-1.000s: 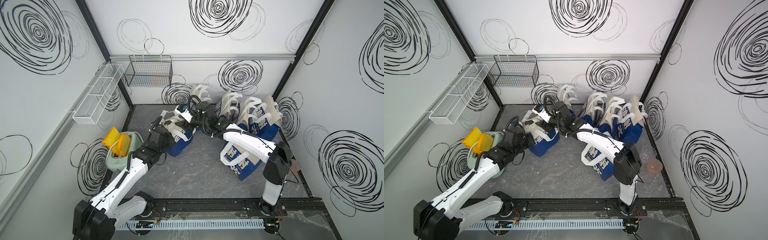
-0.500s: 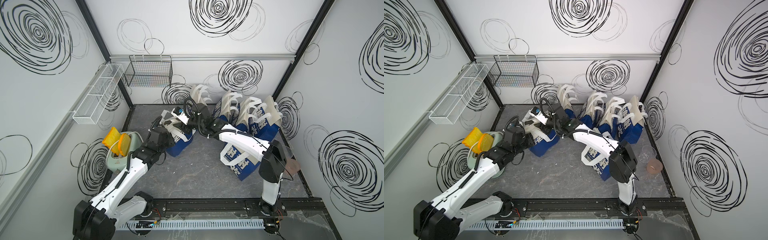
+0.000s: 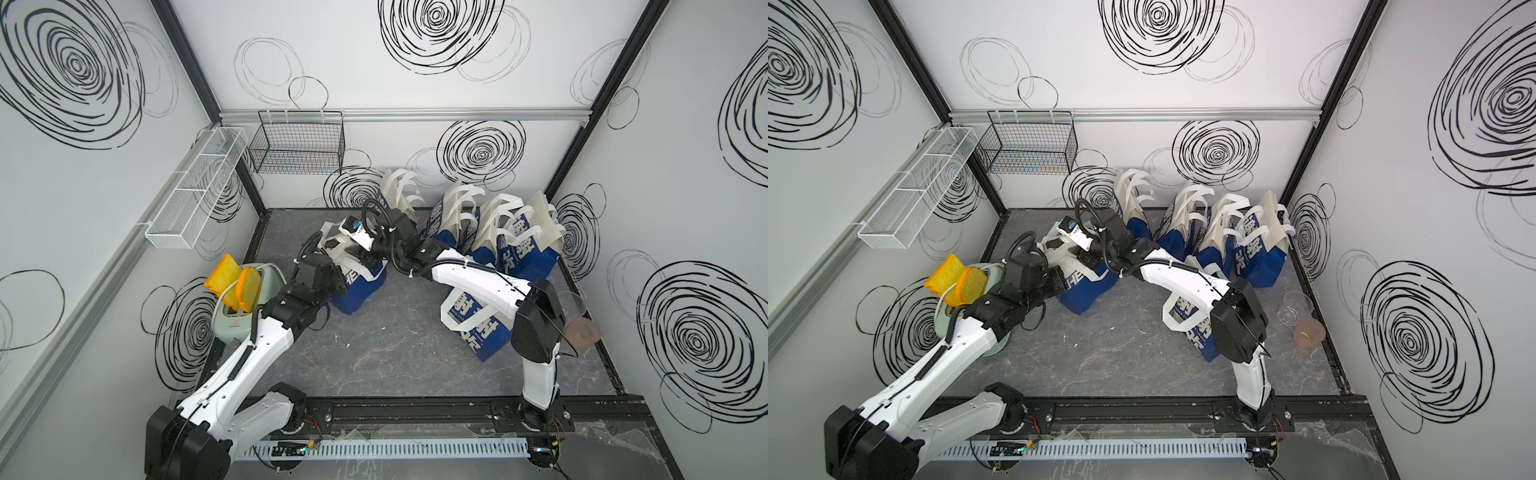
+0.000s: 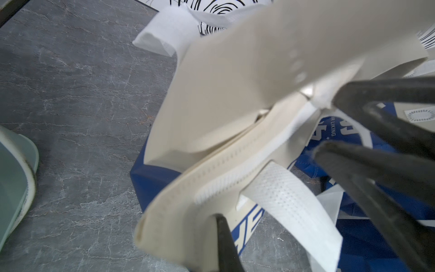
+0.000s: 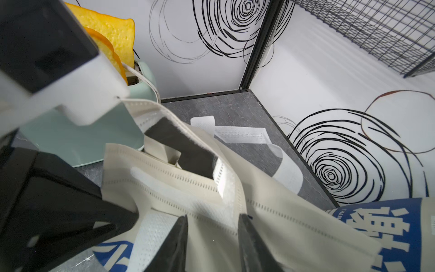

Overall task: Open the takeout bag
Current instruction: Open the takeout bag at the center of the board.

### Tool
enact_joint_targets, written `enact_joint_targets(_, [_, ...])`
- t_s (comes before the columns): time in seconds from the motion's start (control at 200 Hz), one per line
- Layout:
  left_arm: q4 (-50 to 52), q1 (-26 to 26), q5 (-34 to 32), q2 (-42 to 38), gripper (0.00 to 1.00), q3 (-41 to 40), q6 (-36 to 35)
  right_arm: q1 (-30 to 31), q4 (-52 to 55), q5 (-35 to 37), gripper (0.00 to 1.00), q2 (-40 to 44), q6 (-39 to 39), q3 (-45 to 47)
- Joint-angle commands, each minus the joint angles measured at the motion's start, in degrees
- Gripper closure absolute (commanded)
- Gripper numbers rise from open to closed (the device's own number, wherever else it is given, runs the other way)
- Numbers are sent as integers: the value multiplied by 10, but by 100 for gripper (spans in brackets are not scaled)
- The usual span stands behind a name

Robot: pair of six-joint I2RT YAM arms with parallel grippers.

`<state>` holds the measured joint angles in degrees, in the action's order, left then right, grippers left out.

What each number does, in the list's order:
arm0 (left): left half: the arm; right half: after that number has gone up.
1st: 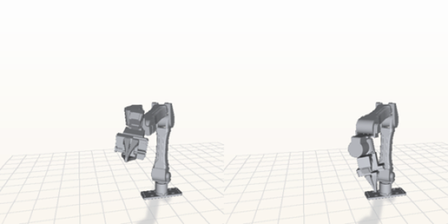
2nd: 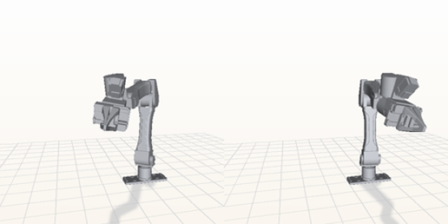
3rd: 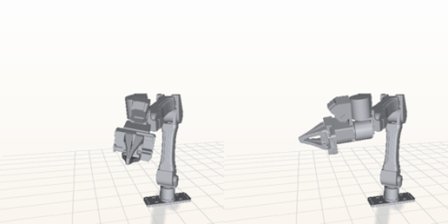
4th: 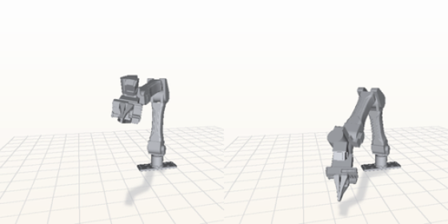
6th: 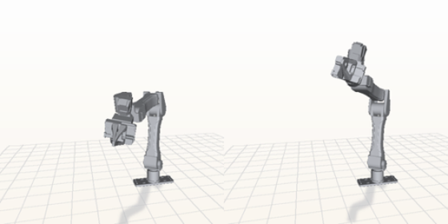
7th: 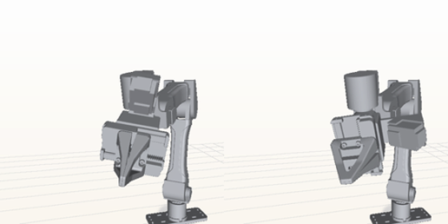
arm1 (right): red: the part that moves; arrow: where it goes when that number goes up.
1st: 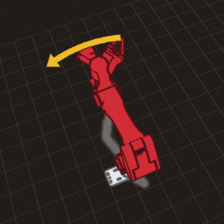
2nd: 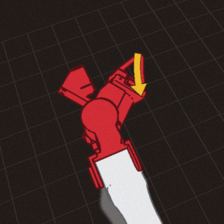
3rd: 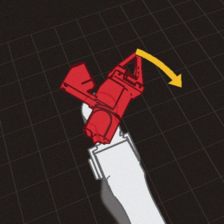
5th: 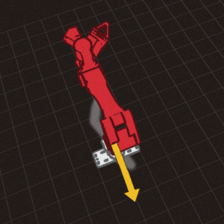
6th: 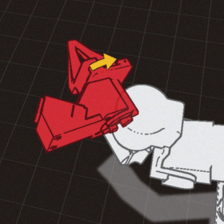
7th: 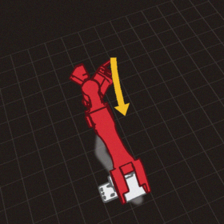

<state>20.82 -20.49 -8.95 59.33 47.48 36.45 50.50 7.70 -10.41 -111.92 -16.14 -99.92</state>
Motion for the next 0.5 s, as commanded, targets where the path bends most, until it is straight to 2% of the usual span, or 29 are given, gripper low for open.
enact_joint_targets(0.0, [9, 3, 10, -5, 100, 11, -18, 3, 9, 13, 54, -8, -11, -25])
enact_joint_targets(0.115, [10, 3, 11, -5, 100, 11, -21, 4, 4, 29, 48, -12, -14, -40])
enact_joint_targets(0.27, [9, 4, 12, -5, 100, 10, -27, 2, -2, 33, 47, -21, -15, -62])
enact_joint_targets(0.495, [9, 6, 13, -6, 100, 12, -36, 2, 7, 13, 57, -36, -10, -67])
